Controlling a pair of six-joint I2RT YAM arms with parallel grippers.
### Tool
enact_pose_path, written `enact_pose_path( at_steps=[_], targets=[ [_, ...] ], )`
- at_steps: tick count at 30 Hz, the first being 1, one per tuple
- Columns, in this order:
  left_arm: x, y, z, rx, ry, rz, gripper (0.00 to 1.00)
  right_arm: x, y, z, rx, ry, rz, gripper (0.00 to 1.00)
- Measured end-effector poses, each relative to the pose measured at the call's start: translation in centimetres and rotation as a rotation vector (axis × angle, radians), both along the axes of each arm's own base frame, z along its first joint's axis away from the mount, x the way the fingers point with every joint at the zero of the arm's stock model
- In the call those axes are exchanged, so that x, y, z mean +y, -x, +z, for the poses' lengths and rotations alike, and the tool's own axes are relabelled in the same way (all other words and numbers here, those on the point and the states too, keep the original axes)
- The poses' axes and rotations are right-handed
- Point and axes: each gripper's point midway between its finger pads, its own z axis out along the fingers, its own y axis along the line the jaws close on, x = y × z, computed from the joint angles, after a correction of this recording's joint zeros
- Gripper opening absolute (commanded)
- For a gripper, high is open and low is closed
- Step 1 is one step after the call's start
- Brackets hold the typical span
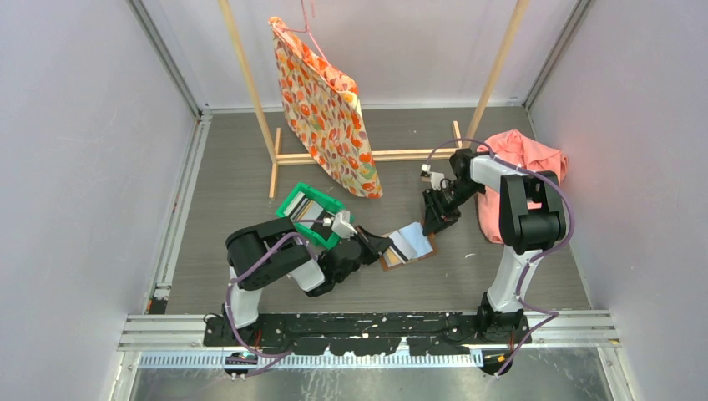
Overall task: Put the credit cards into the card holder
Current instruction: Insert the credit card into the card holder.
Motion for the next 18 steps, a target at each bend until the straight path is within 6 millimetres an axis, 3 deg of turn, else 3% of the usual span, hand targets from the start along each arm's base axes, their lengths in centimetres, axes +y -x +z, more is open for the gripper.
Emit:
enact_pose_path(
  at_steps=[18],
  targets=[
    [-0.9, -0.3, -0.2, 0.018, -0.011, -0.007, 0.0, -1.3, -0.6, -1.3, -0.026, 0.094, -0.013, 0.34]
  ],
)
